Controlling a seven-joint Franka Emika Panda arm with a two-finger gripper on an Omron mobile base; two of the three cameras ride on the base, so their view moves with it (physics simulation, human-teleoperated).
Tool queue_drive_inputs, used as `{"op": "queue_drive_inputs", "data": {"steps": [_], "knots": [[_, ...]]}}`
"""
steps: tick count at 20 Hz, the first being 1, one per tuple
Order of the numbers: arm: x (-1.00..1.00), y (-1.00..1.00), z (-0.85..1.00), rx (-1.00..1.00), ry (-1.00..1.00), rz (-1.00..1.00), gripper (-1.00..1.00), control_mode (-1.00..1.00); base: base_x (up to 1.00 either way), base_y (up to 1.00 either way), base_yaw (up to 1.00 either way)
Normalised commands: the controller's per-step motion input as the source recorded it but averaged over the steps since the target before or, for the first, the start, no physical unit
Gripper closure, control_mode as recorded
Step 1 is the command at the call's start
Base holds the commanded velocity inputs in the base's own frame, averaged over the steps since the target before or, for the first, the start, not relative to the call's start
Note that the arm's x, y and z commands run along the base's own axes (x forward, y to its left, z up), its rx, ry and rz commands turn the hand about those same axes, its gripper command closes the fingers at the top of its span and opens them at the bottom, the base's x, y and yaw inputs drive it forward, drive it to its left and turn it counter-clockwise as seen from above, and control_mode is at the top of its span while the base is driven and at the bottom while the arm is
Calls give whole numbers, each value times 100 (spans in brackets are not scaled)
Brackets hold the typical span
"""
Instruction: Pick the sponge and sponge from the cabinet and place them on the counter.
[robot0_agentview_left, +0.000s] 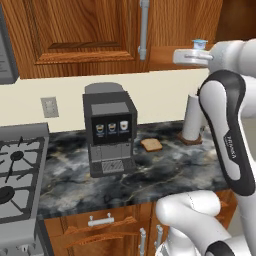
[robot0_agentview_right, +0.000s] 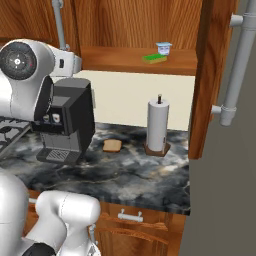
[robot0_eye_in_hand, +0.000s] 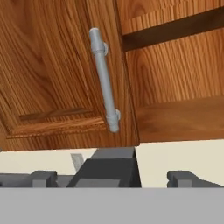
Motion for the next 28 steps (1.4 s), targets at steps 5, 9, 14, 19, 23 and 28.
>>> {"op": "queue_drive_inputs", "data": {"steps": [5, 9, 14, 19, 23, 28], "knots": [[17, 11, 28, -6, -6, 1, -100, -100, 0, 0, 0], [21, 7, 18, -6, 0, 0, -100, -100, 0, 0, 0], [26, 17, 7, -9, -1, 0, -100, -100, 0, 0, 0], [39, 16, 1, -7, -1, 0, -100, -100, 0, 0, 0], [41, 11, 0, -6, -2, 0, -100, -100, 0, 0, 0], [47, 9, 0, -4, -3, 0, -100, -100, 0, 0, 0]]}}
